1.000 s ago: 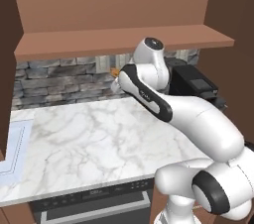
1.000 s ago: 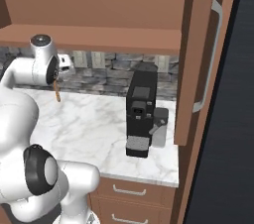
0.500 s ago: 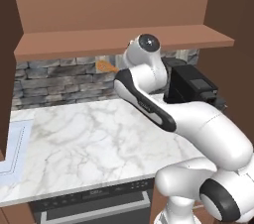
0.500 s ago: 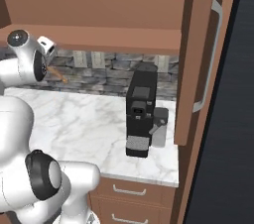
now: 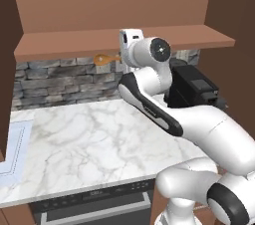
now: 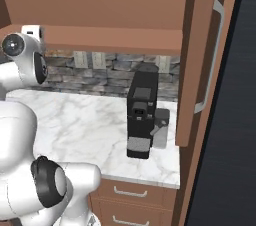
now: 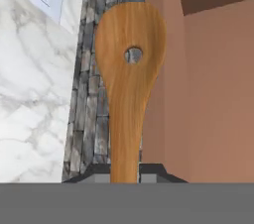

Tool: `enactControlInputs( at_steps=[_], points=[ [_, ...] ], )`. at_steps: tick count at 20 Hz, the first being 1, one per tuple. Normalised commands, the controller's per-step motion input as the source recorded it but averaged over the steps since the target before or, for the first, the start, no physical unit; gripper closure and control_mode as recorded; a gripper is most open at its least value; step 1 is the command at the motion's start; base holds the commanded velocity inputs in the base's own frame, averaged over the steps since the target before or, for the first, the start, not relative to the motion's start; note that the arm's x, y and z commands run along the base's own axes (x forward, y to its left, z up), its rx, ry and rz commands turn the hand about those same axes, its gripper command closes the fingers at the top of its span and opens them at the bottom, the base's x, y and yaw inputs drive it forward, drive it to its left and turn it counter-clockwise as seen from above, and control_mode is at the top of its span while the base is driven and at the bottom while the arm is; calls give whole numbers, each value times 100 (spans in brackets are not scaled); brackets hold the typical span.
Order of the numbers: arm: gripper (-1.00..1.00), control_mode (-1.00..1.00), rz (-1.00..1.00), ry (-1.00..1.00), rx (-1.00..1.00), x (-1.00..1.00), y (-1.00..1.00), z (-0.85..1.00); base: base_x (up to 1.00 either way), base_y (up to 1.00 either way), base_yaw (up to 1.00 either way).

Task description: Organize the utensils by type. Pick up the wooden spoons from the counter and place them in the open cabinet. Then pick up the metallic utensils from the counter and place them in the open drawer.

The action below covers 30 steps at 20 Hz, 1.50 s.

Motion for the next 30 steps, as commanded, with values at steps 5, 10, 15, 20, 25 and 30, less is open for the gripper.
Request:
enactControlInputs(
  at_steps=[5, 10, 15, 20, 25, 30],
  points=[
    [100, -100, 25, -23, -37, 38, -1, 40, 0, 0, 0],
    [100, -100, 2, -11, -35, 50, 0, 44, 0, 0, 0],
    [100, -100, 0, 0, -28, 44, 0, 46, 0, 0, 0],
    [100, -100, 0, 0, -27, 24, 0, 16, 0, 0, 0],
    [100, -100, 0, 0, -9, 2, 0, -1, 0, 0, 0],
    [100, -100, 0, 0, 0, 2, 0, -2, 0, 0, 0]
  ],
)
